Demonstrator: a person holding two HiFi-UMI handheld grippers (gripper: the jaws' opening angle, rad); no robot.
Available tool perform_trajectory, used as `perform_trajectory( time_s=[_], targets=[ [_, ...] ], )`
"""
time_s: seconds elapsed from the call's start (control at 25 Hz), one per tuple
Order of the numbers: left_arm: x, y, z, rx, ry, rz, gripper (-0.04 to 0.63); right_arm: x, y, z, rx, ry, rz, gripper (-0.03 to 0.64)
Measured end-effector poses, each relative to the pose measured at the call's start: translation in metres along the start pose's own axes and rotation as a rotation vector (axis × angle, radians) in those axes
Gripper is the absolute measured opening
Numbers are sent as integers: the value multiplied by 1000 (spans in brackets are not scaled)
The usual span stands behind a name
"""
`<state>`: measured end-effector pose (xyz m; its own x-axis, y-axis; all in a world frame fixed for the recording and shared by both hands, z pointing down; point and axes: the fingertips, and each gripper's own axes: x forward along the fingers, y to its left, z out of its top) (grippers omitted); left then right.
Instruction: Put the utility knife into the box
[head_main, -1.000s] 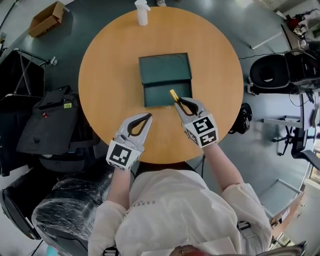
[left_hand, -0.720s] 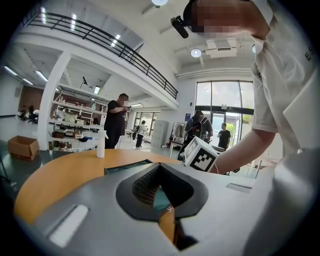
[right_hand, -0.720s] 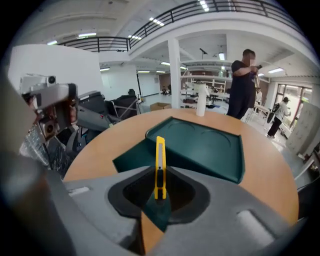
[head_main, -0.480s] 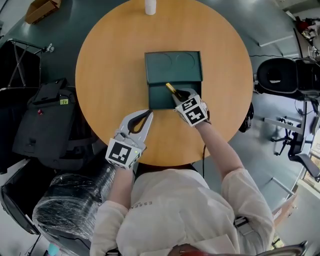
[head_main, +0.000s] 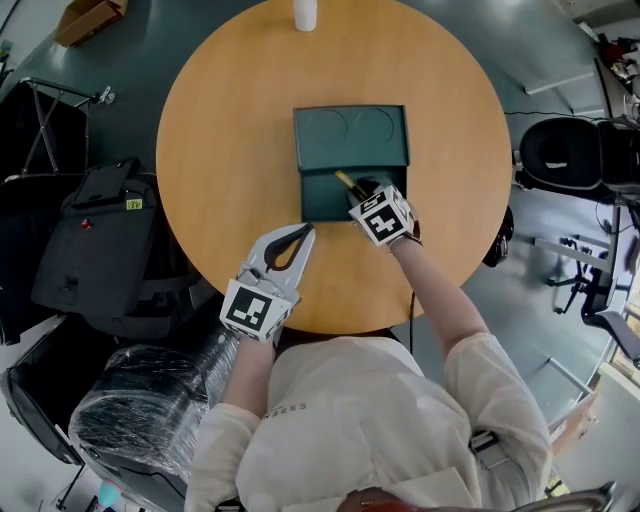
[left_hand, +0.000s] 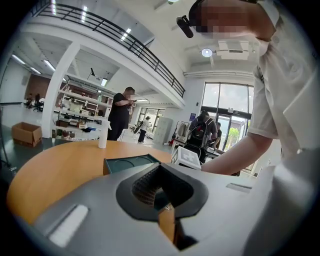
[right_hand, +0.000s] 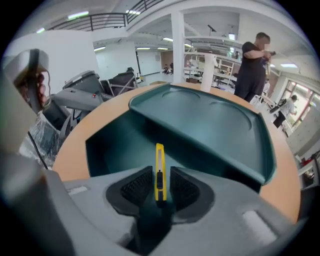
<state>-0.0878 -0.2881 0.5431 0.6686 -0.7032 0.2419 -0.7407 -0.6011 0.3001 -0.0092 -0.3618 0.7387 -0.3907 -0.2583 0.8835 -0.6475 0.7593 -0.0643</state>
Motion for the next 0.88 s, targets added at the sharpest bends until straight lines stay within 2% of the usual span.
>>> perform_trajectory(
  time_s=[0.16, 0.36, 0.52, 0.72, 0.88],
  targets=[
    [-3, -1, 11, 27, -16, 14, 17, -38, 0, 25, 76, -155, 2, 95],
    [-3, -9, 34, 48, -68, 41, 17, -130, -2, 53, 179, -478, -32, 92],
    [-2, -25, 63, 105, -122, 37, 17, -207, -6, 64, 216, -693, -88, -6],
    [-9, -59, 92, 158, -186, 49, 17, -265, -1, 54, 221, -851, -110, -6],
    [-17, -84, 105, 208, -224, 50, 17, -285, 5, 44, 212, -887, -95, -8]
  ],
)
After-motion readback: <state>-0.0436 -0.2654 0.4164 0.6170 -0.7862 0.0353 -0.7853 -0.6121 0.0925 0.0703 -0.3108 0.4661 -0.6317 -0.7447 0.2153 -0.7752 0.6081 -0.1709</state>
